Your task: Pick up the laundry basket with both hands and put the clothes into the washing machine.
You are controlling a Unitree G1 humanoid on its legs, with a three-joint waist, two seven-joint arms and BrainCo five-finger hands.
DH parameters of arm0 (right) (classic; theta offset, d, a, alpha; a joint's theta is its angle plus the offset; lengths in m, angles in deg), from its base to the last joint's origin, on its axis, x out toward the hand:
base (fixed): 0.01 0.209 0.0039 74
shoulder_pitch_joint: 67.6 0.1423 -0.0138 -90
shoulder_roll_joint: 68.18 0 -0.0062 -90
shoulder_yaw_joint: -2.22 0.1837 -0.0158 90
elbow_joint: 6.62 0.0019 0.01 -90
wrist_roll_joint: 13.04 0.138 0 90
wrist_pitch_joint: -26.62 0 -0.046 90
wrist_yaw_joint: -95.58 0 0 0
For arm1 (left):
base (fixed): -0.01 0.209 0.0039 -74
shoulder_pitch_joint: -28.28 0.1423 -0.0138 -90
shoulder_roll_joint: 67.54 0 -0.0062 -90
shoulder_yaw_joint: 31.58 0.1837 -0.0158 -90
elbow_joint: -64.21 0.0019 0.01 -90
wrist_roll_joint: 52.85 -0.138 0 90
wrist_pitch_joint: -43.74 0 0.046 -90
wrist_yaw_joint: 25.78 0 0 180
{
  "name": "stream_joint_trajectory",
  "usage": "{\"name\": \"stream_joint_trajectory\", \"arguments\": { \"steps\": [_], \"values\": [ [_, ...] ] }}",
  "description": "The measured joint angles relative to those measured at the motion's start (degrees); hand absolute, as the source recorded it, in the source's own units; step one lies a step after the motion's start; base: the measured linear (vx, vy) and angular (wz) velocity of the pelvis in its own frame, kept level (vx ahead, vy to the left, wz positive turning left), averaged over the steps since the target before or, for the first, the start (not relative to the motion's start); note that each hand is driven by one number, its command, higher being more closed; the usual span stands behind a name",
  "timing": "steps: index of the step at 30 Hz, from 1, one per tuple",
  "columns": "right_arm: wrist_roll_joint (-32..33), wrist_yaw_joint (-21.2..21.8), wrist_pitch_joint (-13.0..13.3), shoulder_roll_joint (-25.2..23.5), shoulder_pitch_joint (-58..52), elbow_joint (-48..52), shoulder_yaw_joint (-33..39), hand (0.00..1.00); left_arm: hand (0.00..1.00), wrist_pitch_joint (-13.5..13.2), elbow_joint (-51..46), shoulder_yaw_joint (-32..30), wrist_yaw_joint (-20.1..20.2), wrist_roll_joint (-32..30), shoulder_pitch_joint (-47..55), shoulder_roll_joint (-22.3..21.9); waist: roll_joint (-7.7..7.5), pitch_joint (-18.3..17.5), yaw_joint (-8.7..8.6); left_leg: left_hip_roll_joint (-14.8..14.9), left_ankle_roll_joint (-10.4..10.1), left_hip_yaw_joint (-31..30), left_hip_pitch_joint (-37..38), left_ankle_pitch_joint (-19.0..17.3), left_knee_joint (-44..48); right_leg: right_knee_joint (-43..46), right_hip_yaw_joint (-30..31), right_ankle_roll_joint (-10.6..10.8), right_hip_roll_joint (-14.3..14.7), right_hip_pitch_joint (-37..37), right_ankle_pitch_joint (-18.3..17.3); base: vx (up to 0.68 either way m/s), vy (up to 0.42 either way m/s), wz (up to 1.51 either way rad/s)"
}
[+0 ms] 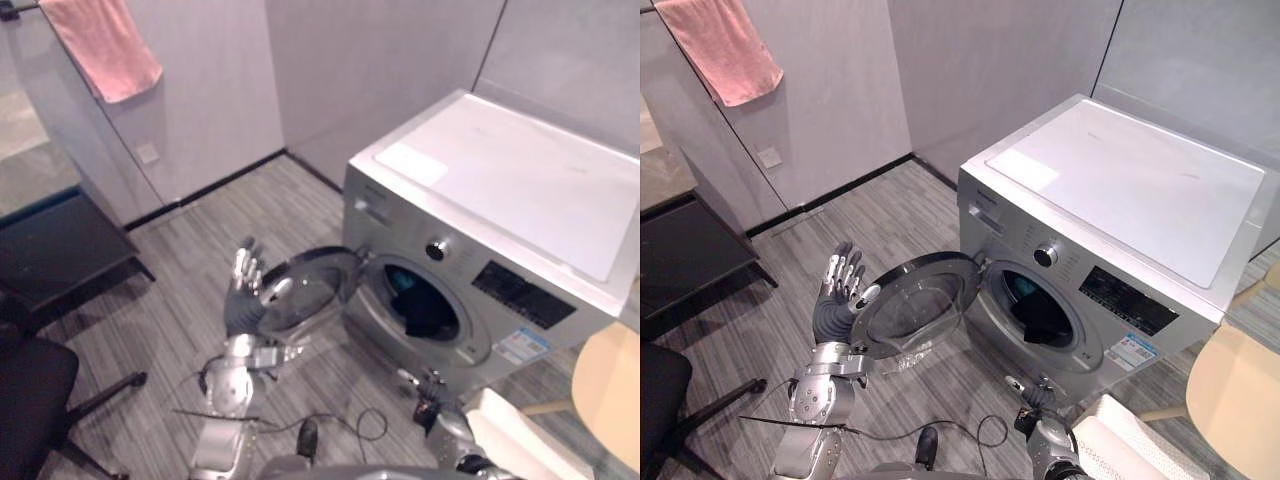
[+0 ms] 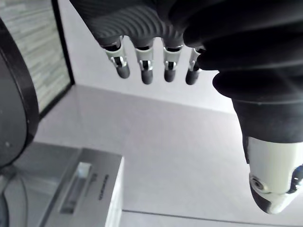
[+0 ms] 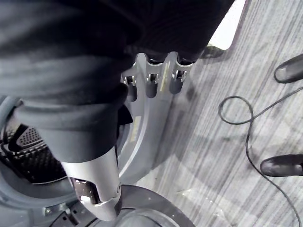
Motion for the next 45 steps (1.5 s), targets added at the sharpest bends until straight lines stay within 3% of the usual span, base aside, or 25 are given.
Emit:
{"name": "stream_joint_trajectory", "arguments": {
  "steps": [5, 7, 10, 14, 17, 26, 30, 34, 36, 40, 45],
  "values": [
    [0.0, 0.0, -0.3, -0.1, -0.6, 0.1, 0.4, 0.0, 0.0, 1.4, 3.7, -4.6, -0.4, -2.9, -0.3, 0.5, 0.08, 1.2, 0.02, 0.3, 0.1, 1.8, -1.7, 0.0, 0.0, -2.4, 0.7, 0.6, 0.0, -1.4, 0.9, -0.04, 0.004, -0.11],
    [-0.2, 0.2, -0.7, -0.1, 0.0, 0.7, 0.6, 0.0, 0.0, 2.8, 8.5, -8.4, -1.3, -6.8, -2.4, 1.3, -0.14, 2.6, 0.13, 1.2, 0.1, 4.9, -4.5, 0.0, 0.0, -3.4, 2.5, 0.6, 0.6, -4.2, 1.4, -0.03, -0.015, -0.32],
    [-1.3, 0.3, -1.1, -0.5, 0.6, 1.0, 1.3, 0.0, 0.0, 4.6, 14.4, -12.8, -2.3, -9.1, -5.9, 2.6, -1.0, 3.9, 0.22, 1.8, 0.0, 6.7, -7.3, 1.1, 0.0, -4.2, 3.8, 1.0, 1.0, -7.0, 3.5, 0.03, -0.034, -0.37],
    [-3.2, 1.3, -1.9, -0.5, 0.7, 2.3, 3.7, 0.0, 0.0, 7.4, 25.9, -17.7, -3.6, -10.4, -16.9, 8.0, -2.79, 7.2, 0.03, 1.9, 0.3, 7.9, -8.9, 1.4, 0.2, -5.3, 4.4, 0.9, 1.0, -8.4, 4.4, 0.1, -0.022, -0.12],
    [-4.5, 1.4, -2.0, -0.2, 1.5, 2.6, 4.4, 0.0, 0.0, 9.3, 29.3, -17.9, -5.0, -10.4, -22.2, 10.5, -3.11, 8.2, -0.05, 1.9, 0.3, 7.9, -9.6, 1.4, 0.4, -5.4, 4.4, 0.9, 1.1, -9.1, 4.5, 0.12, -0.034, -0.01],
    [-4.7, 3.3, -2.8, -0.5, 5.6, 2.6, 5.3, 0.0, 0.0, 12.7, 29.3, -18.9, -6.3, -10.3, -27.8, 10.5, -4.52, 12.1, -0.05, 3.2, -0.1, 7.8, -10.2, 1.7, 0.4, -5.7, 4.0, 0.8, 2.1, -9.3, 4.5, 0.04, -0.024, 0.0],
    [-4.7, 4.0, -3.1, -0.5, 5.2, 2.6, 5.3, 0.0, 0.0, 13.8, 32.4, -21.5, -6.5, -9.1, -31.7, 11.5, -5.11, 12.5, 0.11, 4.2, -0.8, 7.7, -12.0, 2.1, 0.4, -5.5, 4.3, -0.3, 3.1, -11.3, 5.2, -0.04, -0.009, -0.06],
    [-4.7, 4.2, -3.1, -1.4, 5.1, 2.8, 4.1, 0.0, 0.0, 14.4, 39.5, -21.7, -6.5, -7.4, -38.0, 16.7, -7.25, 13.9, 0.08, 5.3, -1.2, 7.9, -12.5, 2.5, 0.3, -4.9, 4.9, -1.1, 4.2, -12.4, 5.9, -0.07, 0.001, -0.11],
    [-4.6, 5.1, -3.2, -1.3, 5.1, 2.9, 4.1, 0.0, 0.0, 14.6, 43.0, -21.5, -5.7, -5.8, -41.2, 19.2, -8.26, 14.4, 0.06, 5.9, -1.8, 7.8, -13.6, 2.9, 0.3, -5.1, 4.9, -1.2, 4.9, -13.4, 6.4, -0.06, -0.002, -0.05],
    [-4.6, 5.5, -4.1, -1.2, 4.9, 2.6, 4.1, 0.0, 0.0, 13.6, 48.7, -20.7, -3.7, -3.8, -42.7, 21.1, -8.59, 14.5, 0.1, 6.0, -1.6, 7.9, -13.5, 3.2, 0.3, -5.0, 5.0, -1.3, 5.0, -13.4, 6.5, -0.02, 0.006, -0.02],
    [-4.7, 7.0, -4.8, -1.3, 5.1, 2.4, 4.3, 0.0, 0.0, 13.2, 53.5, -17.0, 3.0, 0.8, -40.6, 21.6, -8.64, 14.6, 0.21, 5.9, -1.6, 8.5, -11.4, 3.1, 0.3, -5.3, 5.3, -1.2, 4.7, -11.4, 6.5, 0.0, 0.0, 0.0]
  ]
}}
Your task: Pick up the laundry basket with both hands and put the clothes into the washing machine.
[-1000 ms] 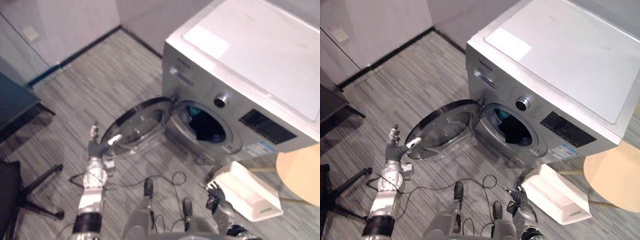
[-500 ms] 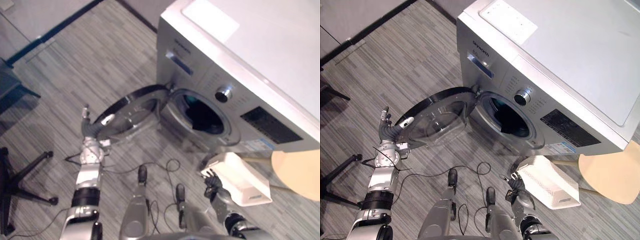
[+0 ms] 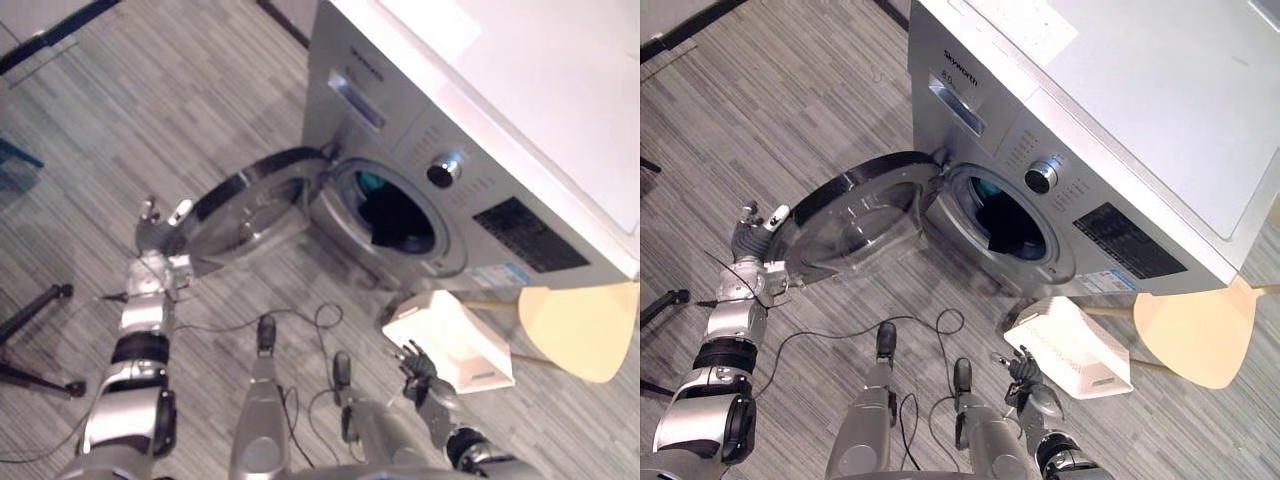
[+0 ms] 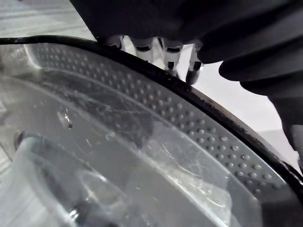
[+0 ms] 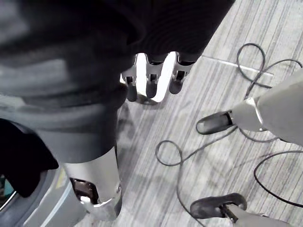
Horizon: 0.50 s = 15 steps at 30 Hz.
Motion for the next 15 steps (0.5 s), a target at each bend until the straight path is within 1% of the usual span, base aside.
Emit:
{"name": "stream_joint_trajectory", "arguments": {
  "steps": [2, 3, 4, 5, 6, 7, 8, 9, 10, 12, 13, 15],
  "values": [
    [-0.2, 0.6, -0.5, 0.0, 0.0, -0.1, 0.0, 0.0, 0.0, 0.0, 1.2, 1.4, 0.9, 0.0, 1.1, -0.9, 0.01, 0.0, -0.03, -0.1, 0.0, 0.3, 0.8, 0.0, 0.0, -0.1, 0.1, 0.1, -0.2, 0.7, 0.0, -0.03, 0.025, -0.05],
    [-0.7, 0.7, -0.6, 0.0, 0.1, -0.5, 0.0, 0.0, 0.0, 0.2, 2.9, 4.5, 1.0, 0.0, 2.0, -1.8, 0.17, 0.0, -0.07, -0.2, -0.1, 0.6, 1.6, -0.1, -0.2, -0.6, 0.3, 0.3, -0.4, 1.4, 0.2, -0.05, 0.03, -0.05],
    [-1.0, 0.7, -0.7, -0.1, 0.1, -0.6, 0.0, 0.0, 0.0, 0.4, 3.9, 6.3, 1.2, 0.0, 2.4, -2.0, 0.24, 0.0, -0.15, -0.3, -0.1, 0.7, 1.9, -0.1, -0.3, -0.8, 0.5, 0.6, -0.5, 1.5, 0.3, -0.06, 0.039, -0.08],
    [-1.2, 0.7, -0.7, 0.0, 0.1, -0.9, 0.0, 0.0, 0.0, 0.4, 4.9, 8.7, 2.3, -0.1, 3.0, -2.8, 0.39, -0.1, -0.15, -0.4, -0.3, 1.1, 2.1, -0.3, -0.3, -0.8, 0.8, 0.7, -0.7, 1.6, 0.3, -0.07, 0.051, -0.14],
    [-1.2, 0.7, -0.8, -0.1, 0.1, -1.1, 0.3, 0.0, 0.0, 0.5, 5.2, 13.7, 4.1, -0.4, 4.7, -4.1, 0.83, -0.1, -0.19, -0.8, -0.2, 1.8, 2.5, -0.5, -0.3, -0.8, 1.5, 1.2, -1.1, 1.6, 0.4, -0.07, 0.07, -0.17],
    [-1.1, 0.7, -0.8, -0.1, 0.1, -1.1, 0.4, 0.0, 0.0, 0.5, 5.9, 15.9, 5.0, -0.4, 4.9, -5.0, 0.98, -0.2, -0.21, -1.0, -0.1, 2.2, 2.6, -0.6, -0.3, -0.8, 1.8, 1.4, -1.3, 1.6, 0.5, -0.06, 0.081, -0.25],
    [-1.1, 0.7, -0.9, -0.2, 0.1, -1.1, 0.3, 0.0, 0.0, 0.7, 8.0, 19.7, 6.3, -0.4, 4.9, -7.0, 1.1, -0.2, -0.29, -1.3, 0.5, 3.2, 3.1, -1.0, -0.3, -0.9, 2.8, 1.8, -1.6, 1.6, 0.6, -0.05, 0.089, -0.37],
    [-1.1, 0.8, -0.8, -0.7, 0.1, -1.0, 0.3, 0.0, 0.0, 1.2, 10.2, 23.9, 7.1, -0.2, 4.6, -9.4, 1.07, -0.3, -0.64, -1.6, 0.9, 4.4, 3.7, -1.3, -0.3, -1.0, 3.8, 2.4, -2.1, 1.7, 0.9, -0.04, 0.077, -0.39],
    [-1.1, 0.8, -0.8, -0.9, 0.1, -1.0, 0.3, 0.0, 0.0, 1.4, 11.2, 26.0, 7.3, -0.2, 4.4, -10.6, 1.08, -0.3, -1.11, -1.9, 1.1, 4.9, 3.9, -1.4, -0.3, -1.2, 4.5, 2.7, -2.4, 1.8, 1.1, -0.03, 0.061, -0.39],
    [-1.1, 0.8, -0.8, -1.6, 0.0, -0.9, 0.0, 0.0, 0.0, 1.5, 14.7, 33.1, 8.8, -0.5, 3.6, -14.0, 0.98, -0.4, -2.79, -2.7, 1.9, 7.9, 4.9, -2.0, -0.3, -2.0, 7.3, 3.6, -3.0, 1.8, 1.8, -0.02, 0.056, -0.55],
    [-1.1, 0.8, -0.8, -1.7, 0.1, -0.9, -0.1, 0.0, 0.0, 1.5, 15.9, 35.1, 9.2, -0.5, 3.1, -14.8, 0.97, -0.4, -3.4, -2.9, 2.2, 9.0, 5.3, -2.2, -0.3, -2.0, 8.4, 3.9, -3.2, 1.7, 2.2, -0.02, 0.085, -0.9],
    [-1.0, 0.7, -0.8, -1.8, -0.1, -0.9, -0.3, 0.0, 0.0, 2.3, 19.4, 41.0, 10.7, -0.6, 1.2, -17.8, 0.92, -0.8, -5.11, -3.3, 3.3, 14.4, 6.8, -3.2, -0.1, -2.8, 13.9, 4.7, -3.8, 1.3, 3.8, -0.01, 0.069, -1.11]
  ]
}}
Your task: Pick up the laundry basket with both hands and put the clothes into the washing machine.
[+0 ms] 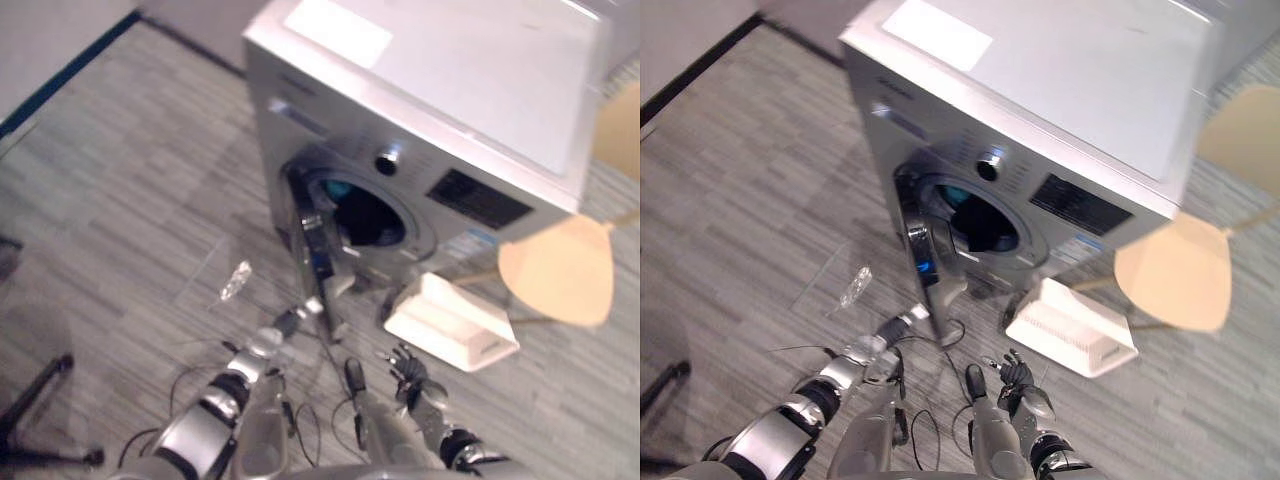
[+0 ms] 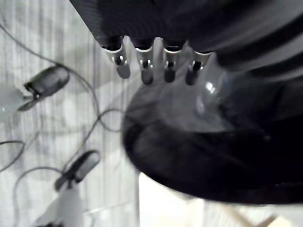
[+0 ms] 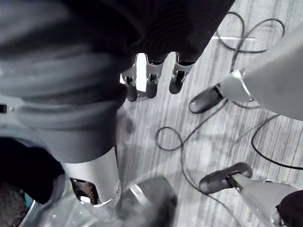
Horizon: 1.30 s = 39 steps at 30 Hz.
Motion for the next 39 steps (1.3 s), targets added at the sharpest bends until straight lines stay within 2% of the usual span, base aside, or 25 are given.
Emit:
{"name": "stream_joint_trajectory", "arguments": {
  "steps": [4, 6, 8, 9, 12, 16, 21, 23, 25, 27, 30, 32, 34, 39],
  "values": [
    [0.0, -0.1, 0.1, 0.6, -1.1, 0.6, 0.0, 0.0, 0.0, -0.2, 1.0, 0.8, -0.3, 0.5, -3.6, -2.4, -0.07, -0.8, -2.2, 0.1, -0.1, 7.5, 1.7, -1.2, 0.1, -0.4, 7.7, 0.9, 0.4, -2.0, 1.7, -0.02, 0.018, -1.09],
    [0.0, -0.3, 0.1, 1.6, -3.2, 0.7, 0.8, 0.0, 0.0, -2.2, 0.9, -3.7, -2.0, 2.1, -5.3, -2.3, 0.3, -2.1, -3.69, 0.5, -0.2, 9.9, 1.8, -1.4, -0.2, -1.1, 9.7, 0.5, 1.0, -3.0, 2.3, -0.01, -0.059, -0.66],
    [-0.1, -0.3, 0.1, 2.0, -4.7, 0.7, 3.1, 0.0, 0.0, -2.9, 0.3, -6.7, -3.0, 3.0, -5.7, -2.2, 0.6, -2.3, -4.14, 0.9, -0.5, 10.5, 2.3, -1.6, -0.2, -1.2, 9.7, 0.5, 1.4, -2.8, 2.5, 0.0, -0.078, -0.29],
    [-0.7, -0.5, 0.2, 2.5, -6.2, 0.6, 5.5, 0.0, 0.0, -3.8, 0.2, -8.2, -3.8, 3.0, -5.5, -1.9, 1.22, -3.0, -4.63, 1.4, -0.5, 10.6, 2.4, -1.5, -0.2, -1.4, 9.6, 0.5, 1.9, -2.8, 2.5, 0.02, -0.093, -0.13],
    [-2.5, -0.8, 0.2, 4.0, -8.5, 0.0, 8.6, 0.0, 0.0, -4.4, 0.1, -12.6, -3.9, 2.9, -2.6, -1.7, 2.75, -4.4, -4.74, 1.8, -0.9, 10.4, 2.9, -1.7, -0.2, -2.0, 9.4, 0.7, 2.2, -2.1, 2.8, 0.07, -0.088, -0.02],
    [-4.8, -1.2, 0.0, 3.8, -9.6, -2.1, 10.6, 0.0, 0.0, -4.3, 0.2, -17.5, -3.6, 2.0, 4.5, -0.1, 3.53, -5.1, -4.71, 1.9, -1.1, 9.1, 3.9, -1.9, -0.2, -2.2, 8.1, 0.7, 2.1, -0.4, 2.7, 0.11, -0.063, 0.15],
    [-5.2, -0.5, -0.5, 2.8, -10.0, -4.0, 11.5, 0.0, 0.0, -4.0, 0.4, -21.5, -2.5, -4.1, 15.9, 2.9, 3.78, -6.2, -3.99, 1.6, -1.5, 6.5, 4.9, -2.1, -0.2, -2.3, 5.6, 0.3, 1.5, 1.9, 1.6, 0.06, -0.032, 0.27],
    [-5.1, 0.0, -0.7, 3.0, -10.1, -4.0, 11.3, 0.0, 0.0, -3.8, 1.0, -23.3, -2.3, -6.3, 20.2, 3.0, 4.11, -6.5, -3.0, 1.2, -1.6, 5.1, 5.8, -2.2, -0.2, -2.0, 4.2, 0.2, 1.1, 3.5, 0.8, 0.03, -0.021, 0.4],
    [-5.0, 0.1, -0.7, 3.0, -10.2, -4.0, 11.1, 0.0, 0.0, -3.8, 1.5, -24.6, -2.1, -6.6, 23.9, 2.6, 4.55, -7.6, -2.66, 0.8, -1.5, 3.5, 6.2, -2.3, -0.3, -1.7, 2.7, -0.2, 0.7, 4.5, -0.1, 0.03, -0.015, 0.45],
    [-4.3, 0.2, -0.6, 3.2, -10.7, -4.0, 10.6, 0.0, 0.0, -3.8, 3.0, -28.0, -0.9, -5.1, 27.4, 0.7, 5.65, -8.9, -1.43, 0.2, -1.5, 1.5, 6.9, -2.9, -0.3, -1.4, 0.3, -0.4, -0.1, 6.3, -1.7, 0.02, -0.003, 0.55],
    [-2.8, 0.2, -0.6, 4.0, -11.1, -4.8, 9.0, 0.0, 0.0, -3.8, 3.5, -30.6, -0.3, -3.4, 28.4, -1.0, 6.85, -10.7, 0.0, -0.8, -1.5, -1.6, 7.0, -2.9, -0.3, -0.4, -2.4, -0.5, -1.2, 7.3, -3.5, 0.02, -0.001, 0.57],
    [-2.1, 0.1, -0.5, 4.1, -11.0, -5.5, 8.9, 0.0, 0.0, -3.8, 3.7, -30.6, -0.2, -2.8, 28.5, -1.8, 7.05, -11.0, 0.26, -1.7, -1.3, -3.3, 7.4, -3.1, -0.3, 0.1, -4.2, -0.2, -2.0, 8.4, -4.3, 0.04, 0.007, 0.54],
    [-1.1, 0.1, -0.5, 4.0, -11.1, -5.7, 9.0, 0.0, 0.0, -3.9, 3.7, -30.7, -0.3, -1.9, 28.5, -1.8, 6.88, -11.1, 0.25, -2.3, -1.1, -4.9, 7.7, -3.1, -0.3, 0.3, -5.3, -0.5, -2.5, 9.5, -5.1, 0.05, 0.007, 0.51],
    [-1.1, 0.0, -0.5, 3.3, -11.1, -6.3, 9.1, 0.0, 0.0, -4.3, 3.7, -35.4, -1.3, -0.3, 29.6, -1.9, 5.67, -11.4, 0.66, -3.0, -0.9, -7.5, 9.0, -3.3, -0.3, 0.5, -8.1, -1.6, -3.1, 12.4, -6.0, 0.08, -0.029, 0.28]
  ]
}}
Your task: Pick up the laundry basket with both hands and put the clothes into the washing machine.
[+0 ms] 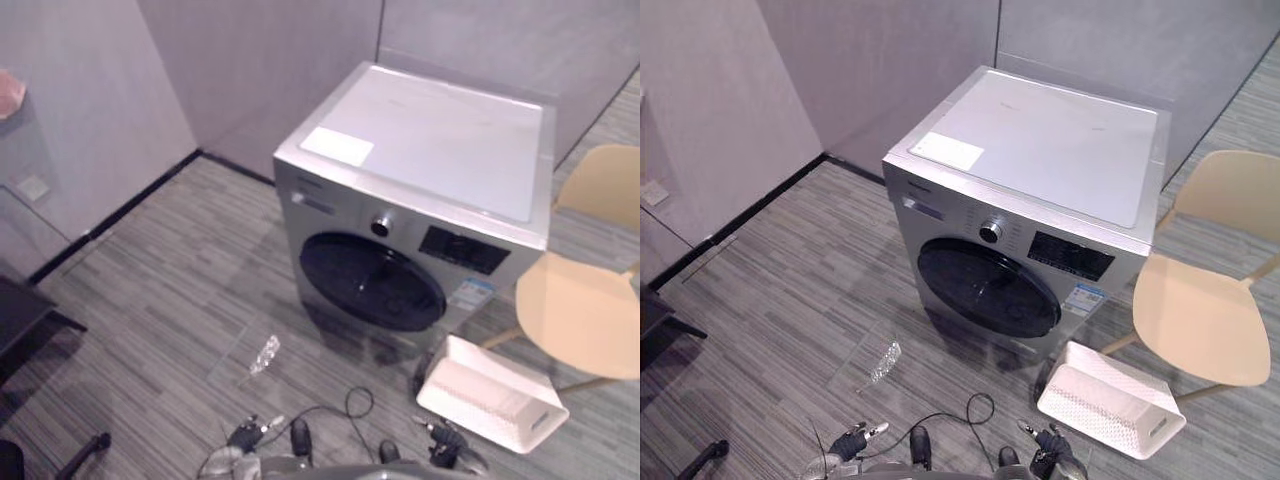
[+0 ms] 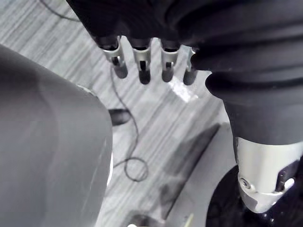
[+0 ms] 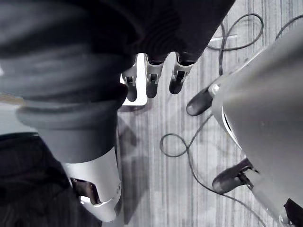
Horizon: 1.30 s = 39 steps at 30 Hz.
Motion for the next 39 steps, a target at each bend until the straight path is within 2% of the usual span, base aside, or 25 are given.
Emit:
{"name": "stream_joint_trajectory", "arguments": {
  "steps": [2, 4, 6, 7, 8, 10, 12, 14, 16, 19, 21, 23, 24, 25, 26, 27, 28, 30, 31, 33, 34, 36, 37, 39],
  "values": [
    [0.0, -0.1, 0.2, -0.4, -0.1, -0.1, -0.1, 0.0, 0.0, -0.1, -0.1, -2.2, -0.3, 2.4, 0.5, 0.0, -0.45, -0.2, 1.1, 0.4, 0.4, -0.9, 1.2, -0.3, 0.6, 0.9, -1.0, -1.2, 0.6, 1.5, -0.9, 0.11, -0.089, 0.27],
    [0.0, -0.1, 0.7, -0.3, 0.0, -0.5, -0.1, 0.0, 0.0, -0.2, -0.7, -2.5, -1.0, 4.1, 0.4, -0.1, -0.87, 0.1, 0.82, 0.4, 0.8, -3.1, -1.3, -1.9, 5.6, 2.4, -3.4, -1.5, 0.7, 1.7, -1.7, 0.07, -0.069, 0.65],
    [-0.4, -0.3, 0.9, -0.1, 0.2, -0.5, 0.0, 0.0, 0.0, -0.7, -1.0, -3.1, -1.3, 7.7, -0.4, -0.4, -0.78, 0.8, 1.15, 0.4, 0.8, -7.3, -6.9, -6.1, 16.0, 3.8, -7.8, -2.2, 0.6, 1.9, -3.2, 0.03, -0.041, 0.86],
    [-0.8, -0.5, 0.9, -0.1, 0.4, -0.5, 0.1, 0.0, 0.0, -0.9, -1.1, -3.2, -1.3, 8.4, -0.4, -0.7, -0.72, 0.9, 1.28, 0.3, 0.8, -8.0, -7.6, -6.8, 17.1, 4.0, -8.2, -1.9, 0.6, 1.9, -3.7, -0.01, -0.047, 0.65],
    [-1.6, -1.2, 0.9, 0.1, 0.9, -0.5, 0.1, 0.0, 0.0, -1.2, -1.1, -3.1, -1.4, 8.9, -0.4, -0.8, -0.53, 0.8, 1.56, -0.4, 0.5, -9.3, -7.9, -7.1, 17.0, 4.5, -9.1, -1.9, 0.4, 1.8, -4.3, -0.01, -0.035, 0.43],
    [-2.2, -1.7, 0.9, 0.9, 2.2, -0.3, 0.0, 0.0, 0.0, -1.4, -1.1, -2.2, -1.5, 9.6, 0.1, -0.8, -0.52, 0.7, 2.65, -1.6, 1.2, -9.1, -6.0, -4.2, 10.9, 4.1, -9.1, -1.6, -0.2, 1.4, -4.5, 0.01, -0.019, 0.2],
    [-2.5, -2.1, 0.9, 1.1, 4.0, 0.3, -0.1, 0.0, 0.0, -1.8, -1.0, -1.4, -1.4, 10.0, 0.2, -1.2, 0.52, 0.5, 2.74, -2.7, 2.1, -9.5, -3.9, 1.4, 1.5, 2.6, -10.1, -0.9, -1.1, 0.5, -3.6, 0.06, -0.001, 0.21],
    [-2.9, -2.5, 0.9, 0.7, 4.8, 0.3, -0.5, 0.0, 0.0, -1.8, -0.9, -1.4, -1.4, 9.9, 0.1, -1.2, 0.68, 1.0, 2.92, -3.6, 2.5, -10.2, -5.3, 1.2, 2.6, 1.1, -10.8, -0.6, -1.8, 0.7, -2.7, 0.09, 0.028, 0.25],
    [-3.1, -2.5, 0.9, 0.5, 5.1, 0.1, -0.6, 0.0, 0.0, -1.9, -1.0, -1.7, -1.6, 9.8, 0.0, -1.3, 0.3, 1.2, 4.27, -4.6, 3.5, -10.5, -4.2, 0.4, 2.8, 0.7, -10.8, -0.6, -2.7, 2.5, -2.8, 0.1, 0.058, 0.18],
    [-4.1, -2.5, 0.9, 0.4, 5.3, 0.1, -0.6, 0.0, 0.0, -2.1, -1.1, -3.1, -1.6, 9.6, 0.3, -1.5, 0.09, 1.3, 4.65, -5.7, 4.4, -10.6, -1.3, -2.3, 2.7, 4.2, -10.8, -1.4, -3.9, 3.8, -4.0, 0.08, 0.044, 0.02],
    [-4.9, -2.4, 0.7, 0.5, 6.1, 0.1, -0.5, 0.0, 0.0, -2.1, -1.3, -3.4, -1.6, 9.7, 0.4, -1.7, -0.14, 1.4, 4.34, -6.8, 5.4, -10.9, -0.3, -3.0, 2.0, 12.6, -10.4, -0.2, -5.3, 1.1, -6.4, 0.02, 0.028, 0.1],
    [-6.4, -2.4, 0.4, 0.7, 5.6, 0.2, -0.2, 0.0, 0.0, -2.1, -1.3, -3.0, -1.6, 9.9, 0.3, -1.8, -0.09, 1.4, 4.15, -7.6, 6.4, -11.3, 0.5, -3.7, 2.2, 24.6, -7.7, 0.1, -5.5, -3.9, -6.6, 0.07, 0.041, 0.3],
    [-6.7, -2.4, 0.1, 0.4, 4.5, 0.2, -0.2, 0.0, 0.0, -2.0, -2.1, -1.3, -1.6, 9.9, 0.5, -0.9, -1.05, 1.8, 3.72, -8.9, 7.3, -12.8, 1.1, -4.3, 3.9, 33.7, -6.3, 0.2, -6.1, -6.9, -5.9, 0.17, 0.055, 0.84],
    [-6.7, -2.4, -0.4, 0.0, 3.3, 0.2, -0.2, 0.0, 0.0, -2.1, -3.1, 0.0, -1.6, 9.9, 0.5, 0.0, -2.15, 2.3, 2.75, -10.3, 8.1, -15.4, 2.1, -5.4, 5.8, 41.0, -5.2, 1.2, -6.5, -8.7, -2.8, 0.2, 0.039, 1.04],
    [-6.7, -2.5, -0.5, -0.3, 2.9, 0.2, 0.1, 0.0, 0.0, -2.1, -3.3, 0.6, -1.6, 9.9, 0.5, 0.2, -1.74, 2.7, 2.3, -10.6, 8.3, -16.9, 2.2, -6.0, 6.8, 44.2, -4.7, 1.4, -6.3, -9.8, -2.3, 0.22, 0.013, 1.02],
    [-6.7, -2.5, -0.5, -0.7, 2.5, 0.2, 0.2, 0.0, 0.0, -2.1, -3.4, 1.3, -1.5, 9.9, 0.7, 0.2, -2.09, 2.5, 2.25, -10.6, 9.0, -18.5, 2.5, -7.0, 8.2, 48.6, -3.5, 1.8, -5.0, -12.1, -4.7, 0.18, 0.011, 0.66],
    [-6.7, -2.4, -0.5, -0.7, 2.5, 0.3, 0.2, 0.0, 0.0, -2.1, -3.4, 1.4, -1.5, 9.9, 0.7, 0.3, -1.8, 2.5, 2.26, -10.4, 9.0, -19.2, 2.5, -7.4, 8.8, 49.1, -3.4, 2.0, -4.3, -13.0, -6.1, 0.21, 0.023, 0.68],
    [-6.6, -2.4, -0.3, -0.6, 2.8, 0.8, 0.8, 0.0, 0.0, -2.1, -3.4, 1.5, -1.4, 9.8, 0.8, 0.2, -1.57, 2.5, 1.74, -10.4, 10.0, -23.7, 2.5, -8.9, 10.6, 42.2, -5.6, 2.2, -2.8, -14.6, -10.0, 0.22, 0.026, 0.82],
    [-6.6, -2.4, -0.3, -0.6, 2.9, 0.8, 0.9, 0.0, 0.0, -2.1, -3.4, 1.6, -1.4, 9.8, 0.8, 0.2, -1.55, 2.5, 1.63, -10.3, 10.0, -24.1, 2.7, -9.1, 10.7, 41.0, -6.0, 2.3, -2.8, -14.6, -10.1, 0.21, 0.006, 0.85],
    [-6.6, -2.4, -0.3, -0.4, 3.2, 0.9, 1.3, 0.0, 0.0, -2.1, -3.4, 1.9, -1.4, 9.6, 1.0, 0.0, -0.81, 2.5, 1.03, -9.4, 9.3, -27.6, 4.0, -10.2, 11.1, 28.1, -8.9, 2.2, -2.8, -14.6, -10.0, 0.21, -0.04, 0.72],
    [-6.6, -2.4, -0.3, -0.4, 3.2, 0.9, 1.6, 0.0, 0.0, -2.2, -3.4, 2.5, -1.4, 9.4, 1.0, 0.1, -0.63, 2.4, 1.0, -8.9, 9.1, -28.2, 4.4, -10.5, 11.0, 24.8, -9.6, 2.0, -2.9, -14.7, -9.6, 0.26, -0.085, 0.63],
    [-6.6, -2.5, -0.3, -0.4, 3.2, 0.9, 2.5, 0.0, 0.0, -2.2, -3.4, 3.0, -1.4, 8.1, 1.0, 0.0, -0.09, 2.2, 0.81, -7.2, 7.0, -31.5, 6.2, -12.4, 10.9, 14.7, -12.9, 1.0, -3.2, -14.8, -6.7, 0.38, -0.166, 0.63],
    [-6.6, -2.5, -0.3, -0.4, 3.2, 0.9, 2.8, 0.0, 0.0, -2.2, -3.4, 3.0, -1.4, 7.9, 0.9, 0.0, -0.1, 2.2, 0.82, -6.8, 6.3, -32.2, 6.7, -12.9, 10.9, 13.2, -13.9, 1.1, -3.2, -15.0, -5.8, 0.35, -0.177, 0.65],
    [-6.7, -2.6, -0.4, -0.4, 3.0, 1.0, 4.7, 0.0, 0.0, -2.2, -3.4, 2.9, -1.5, 7.2, 0.9, -0.1, -1.48, 1.3, 0.66, -6.2, 3.6, -34.5, 8.5, -14.6, 10.8, 8.9, -17.3, 0.7, -3.7, -15.3, -0.4, 0.4, -0.261, 0.62]
  ]
}}
